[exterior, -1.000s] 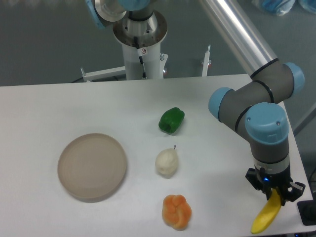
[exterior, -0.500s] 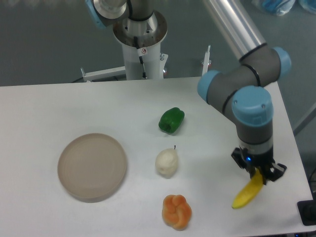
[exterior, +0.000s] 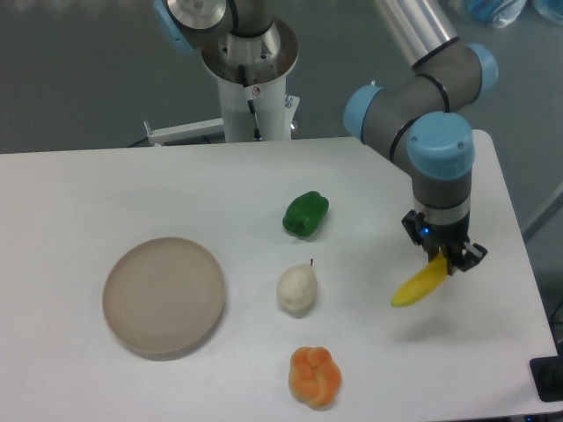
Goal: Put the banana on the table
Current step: 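Carry the banana up and toward the green pepper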
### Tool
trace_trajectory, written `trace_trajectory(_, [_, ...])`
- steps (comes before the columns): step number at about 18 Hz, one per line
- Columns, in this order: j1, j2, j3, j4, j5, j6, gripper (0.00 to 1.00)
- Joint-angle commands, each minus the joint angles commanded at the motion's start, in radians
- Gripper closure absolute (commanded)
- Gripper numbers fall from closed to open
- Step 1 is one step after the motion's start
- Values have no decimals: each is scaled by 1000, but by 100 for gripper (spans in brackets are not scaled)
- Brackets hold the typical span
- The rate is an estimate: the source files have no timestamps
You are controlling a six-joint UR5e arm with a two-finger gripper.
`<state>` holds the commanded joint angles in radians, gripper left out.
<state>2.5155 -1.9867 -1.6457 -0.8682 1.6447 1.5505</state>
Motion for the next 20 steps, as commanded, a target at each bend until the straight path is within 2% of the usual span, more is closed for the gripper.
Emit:
trace_trajectory(2, [63, 28, -61, 2, -97, 83, 66])
trace_trajectory(5, [112, 31, -106, 11, -174, 124, 66])
trace_trajectory(8, [105, 31, -131, 26, -178, 105, 66])
trace_trajectory(11, [88, 40, -152, 40, -177, -74, 66])
trace_trajectory(13, [62, 28, -158, 66, -169, -124, 66])
trace_trajectory(20, [36, -18, -174, 115, -163, -135, 66])
